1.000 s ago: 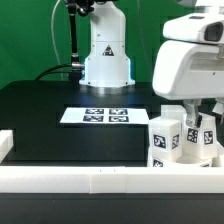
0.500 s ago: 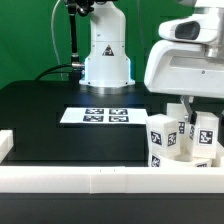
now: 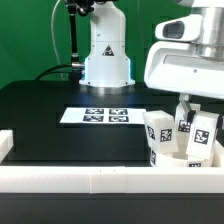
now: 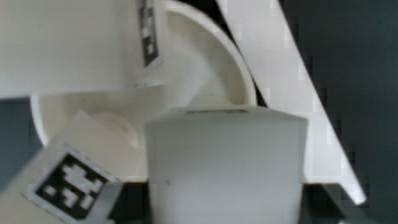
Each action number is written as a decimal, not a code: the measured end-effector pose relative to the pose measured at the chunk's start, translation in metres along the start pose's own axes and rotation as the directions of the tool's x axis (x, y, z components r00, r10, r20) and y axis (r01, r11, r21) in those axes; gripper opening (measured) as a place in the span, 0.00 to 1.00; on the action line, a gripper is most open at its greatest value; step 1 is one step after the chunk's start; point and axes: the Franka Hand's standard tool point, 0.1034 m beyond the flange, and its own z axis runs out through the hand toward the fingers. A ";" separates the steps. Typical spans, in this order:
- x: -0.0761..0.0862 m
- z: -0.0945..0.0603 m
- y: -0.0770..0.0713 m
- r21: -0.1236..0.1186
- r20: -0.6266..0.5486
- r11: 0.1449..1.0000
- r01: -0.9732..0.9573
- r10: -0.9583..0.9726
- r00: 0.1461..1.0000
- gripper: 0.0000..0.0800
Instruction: Assemble stool
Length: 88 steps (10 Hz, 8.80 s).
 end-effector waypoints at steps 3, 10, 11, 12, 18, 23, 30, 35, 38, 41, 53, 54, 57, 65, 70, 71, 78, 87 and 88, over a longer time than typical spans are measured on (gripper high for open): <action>0.006 0.001 0.004 0.107 0.005 0.940 -0.323 0.324 0.946 0.42; 0.009 0.000 0.002 0.133 0.044 0.719 -0.682 0.683 0.729 0.42; 0.009 0.000 0.002 0.141 0.078 0.628 -0.766 0.764 0.640 0.42; 0.008 0.000 0.001 0.139 0.102 0.553 -0.822 0.817 0.567 0.42; 0.005 0.001 -0.005 0.087 0.193 0.138 -0.987 0.969 0.153 0.42; 0.011 -0.019 -0.009 0.102 0.207 0.200 -0.974 0.954 0.218 0.79; 0.016 -0.033 -0.018 0.189 0.143 0.583 -0.790 0.779 0.610 0.81; 0.017 -0.034 -0.020 0.221 0.041 0.862 -0.456 0.459 0.888 0.81; 0.018 -0.034 -0.019 0.220 -0.009 0.939 -0.265 0.273 0.962 0.81; 0.017 -0.034 -0.019 0.168 -0.105 0.975 0.147 -0.131 0.986 0.81; 0.028 -0.027 -0.006 -0.061 -0.159 0.411 0.910 -0.904 0.397 0.81; 0.029 -0.027 -0.004 -0.083 -0.146 0.333 0.939 -0.936 0.319 0.81; 0.026 -0.030 -0.007 -0.110 -0.124 0.182 0.977 -0.978 0.169 0.81; 0.001 -0.024 0.009 0.044 0.039 0.236 0.971 -0.971 0.235 0.81; 0.007 -0.019 0.005 -0.008 -0.022 0.269 0.963 -0.963 0.269 0.81; 0.010 -0.018 0.003 -0.010 -0.022 0.237 0.971 -0.971 0.237 0.81; 0.005 -0.001 0.001 0.008 0.008 0.250 0.968 -0.968 0.250 0.81; 0.009 -0.003 0.000 0.003 0.014 0.286 0.958 -0.958 0.286 0.43; 0.009 -0.003 0.000 0.002 0.014 0.299 0.954 -0.954 0.299 0.43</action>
Offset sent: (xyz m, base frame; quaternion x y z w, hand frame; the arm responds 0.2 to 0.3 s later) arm -0.0115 -0.0043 -0.0112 0.0558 0.0186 0.2592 0.9640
